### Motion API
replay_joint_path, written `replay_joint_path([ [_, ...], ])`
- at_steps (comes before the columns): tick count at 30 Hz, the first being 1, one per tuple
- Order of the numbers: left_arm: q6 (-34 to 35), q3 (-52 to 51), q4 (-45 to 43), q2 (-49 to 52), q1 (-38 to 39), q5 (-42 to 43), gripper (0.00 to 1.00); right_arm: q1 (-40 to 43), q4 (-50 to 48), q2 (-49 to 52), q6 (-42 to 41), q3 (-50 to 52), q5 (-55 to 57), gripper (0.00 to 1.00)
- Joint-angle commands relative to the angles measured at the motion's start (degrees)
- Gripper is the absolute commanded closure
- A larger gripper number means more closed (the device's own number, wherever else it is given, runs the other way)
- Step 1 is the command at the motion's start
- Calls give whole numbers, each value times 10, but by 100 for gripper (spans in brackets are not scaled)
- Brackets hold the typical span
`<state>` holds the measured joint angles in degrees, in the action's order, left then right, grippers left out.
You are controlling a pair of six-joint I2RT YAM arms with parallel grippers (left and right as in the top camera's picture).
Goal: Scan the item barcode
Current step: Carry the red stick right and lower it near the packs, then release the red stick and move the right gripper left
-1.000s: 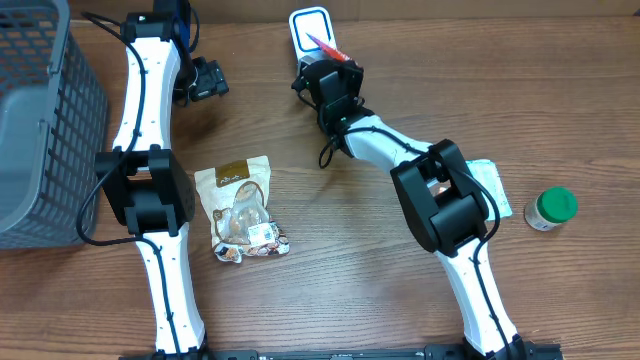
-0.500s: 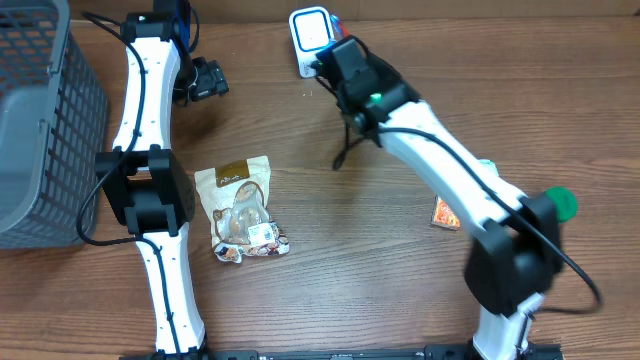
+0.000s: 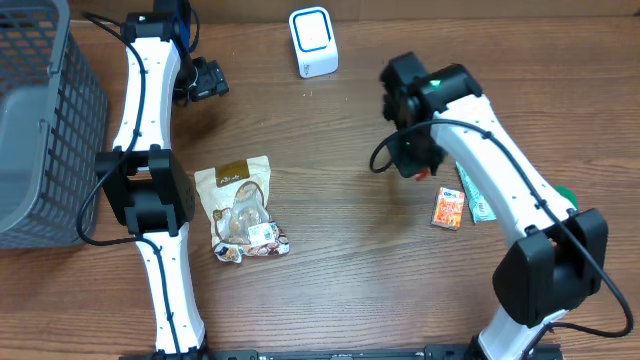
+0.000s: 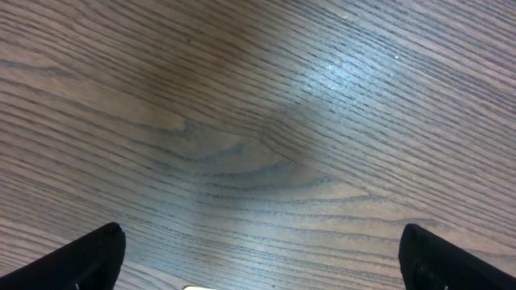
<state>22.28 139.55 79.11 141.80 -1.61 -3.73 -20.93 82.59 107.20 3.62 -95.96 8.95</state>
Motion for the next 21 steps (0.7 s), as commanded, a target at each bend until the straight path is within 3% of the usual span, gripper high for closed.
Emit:
replay_joint_path([
  [1,-5,7,1,9,1,-7,0,34,3,-7,-39,32,-26,96],
  [11,-5,7,1,9,1,-7,0,118,-20,-7,-38,120,-26,95],
  [18,-5,7,1,9,1,-7,0,140,-54,-7,-38,145,-26,60],
  [21,-5,7,1,9,1,-7,0,140,-70,-7,-39,146,-27,57],
])
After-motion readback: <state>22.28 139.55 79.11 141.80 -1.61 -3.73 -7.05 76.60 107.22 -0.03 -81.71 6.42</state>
